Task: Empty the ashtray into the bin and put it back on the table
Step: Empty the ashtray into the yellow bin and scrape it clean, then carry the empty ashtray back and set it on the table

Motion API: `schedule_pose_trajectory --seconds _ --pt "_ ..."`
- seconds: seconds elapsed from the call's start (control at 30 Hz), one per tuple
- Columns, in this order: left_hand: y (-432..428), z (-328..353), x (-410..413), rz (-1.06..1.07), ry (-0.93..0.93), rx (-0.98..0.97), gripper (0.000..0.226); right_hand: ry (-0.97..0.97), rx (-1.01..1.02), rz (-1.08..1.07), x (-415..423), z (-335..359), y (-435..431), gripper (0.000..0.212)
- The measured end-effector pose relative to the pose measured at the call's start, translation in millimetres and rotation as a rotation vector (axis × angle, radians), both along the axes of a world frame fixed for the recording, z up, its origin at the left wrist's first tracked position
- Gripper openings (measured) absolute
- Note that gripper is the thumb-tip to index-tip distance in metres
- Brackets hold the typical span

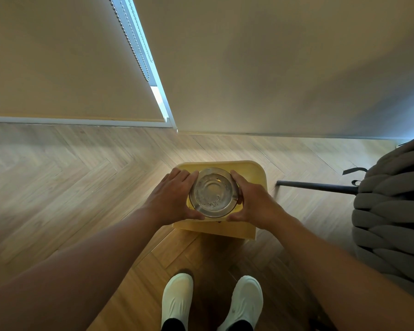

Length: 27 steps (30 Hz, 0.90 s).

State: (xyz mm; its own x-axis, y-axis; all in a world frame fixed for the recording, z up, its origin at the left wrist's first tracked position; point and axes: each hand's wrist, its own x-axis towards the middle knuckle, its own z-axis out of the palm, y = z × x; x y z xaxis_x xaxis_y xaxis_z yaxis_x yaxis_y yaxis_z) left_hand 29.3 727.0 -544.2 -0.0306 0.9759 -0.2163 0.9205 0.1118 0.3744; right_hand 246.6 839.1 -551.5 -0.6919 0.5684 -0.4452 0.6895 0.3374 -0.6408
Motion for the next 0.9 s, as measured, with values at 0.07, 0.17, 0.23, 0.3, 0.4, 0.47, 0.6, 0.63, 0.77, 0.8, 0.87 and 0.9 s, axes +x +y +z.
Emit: schedule_pose_trajectory --seconds 0.07,0.17,0.23,0.3,0.4,0.47,0.6,0.63,0.77,0.8,0.87,0.9 --pt "0 0 0 -0.002 0.001 -0.002 0.115 -0.019 0.025 0.004 -1 0 0 0.125" --pt "0 -1 1 -0.002 0.000 -0.003 0.115 -0.035 0.044 0.024 -1 0 0 0.125" --pt "0 -1 2 -0.002 0.001 -0.003 0.116 -0.040 0.066 0.042 -2 -1 -1 0.126" --pt "0 -2 3 -0.001 0.001 -0.006 0.117 -0.040 0.090 0.050 -2 -2 -2 0.126" --pt "0 -3 4 0.008 -0.006 -0.012 0.117 -0.038 0.095 0.031 -1 -4 -4 0.121" --pt "-1 -4 5 0.020 -0.025 -0.016 0.114 -0.038 0.087 0.021 0 -4 -4 0.120" --pt "-1 -2 5 0.029 -0.048 -0.009 0.106 -0.046 0.068 0.019 1 -3 -5 0.119" --pt "-1 -1 5 0.023 -0.044 -0.006 0.106 -0.047 0.063 0.019 1 -1 -5 0.118" --pt "-2 8 5 -0.004 -0.020 -0.014 0.106 -0.058 0.049 0.016 5 9 -9 0.119" --pt "-3 12 6 -0.007 -0.020 -0.017 0.106 -0.063 0.045 0.015 6 13 -10 0.119" --pt "-5 21 7 -0.019 -0.014 -0.017 0.105 -0.068 0.036 0.008 7 23 -13 0.120" --pt "-6 28 7 -0.028 -0.009 -0.021 0.105 -0.073 0.031 0.004 7 29 -15 0.120"
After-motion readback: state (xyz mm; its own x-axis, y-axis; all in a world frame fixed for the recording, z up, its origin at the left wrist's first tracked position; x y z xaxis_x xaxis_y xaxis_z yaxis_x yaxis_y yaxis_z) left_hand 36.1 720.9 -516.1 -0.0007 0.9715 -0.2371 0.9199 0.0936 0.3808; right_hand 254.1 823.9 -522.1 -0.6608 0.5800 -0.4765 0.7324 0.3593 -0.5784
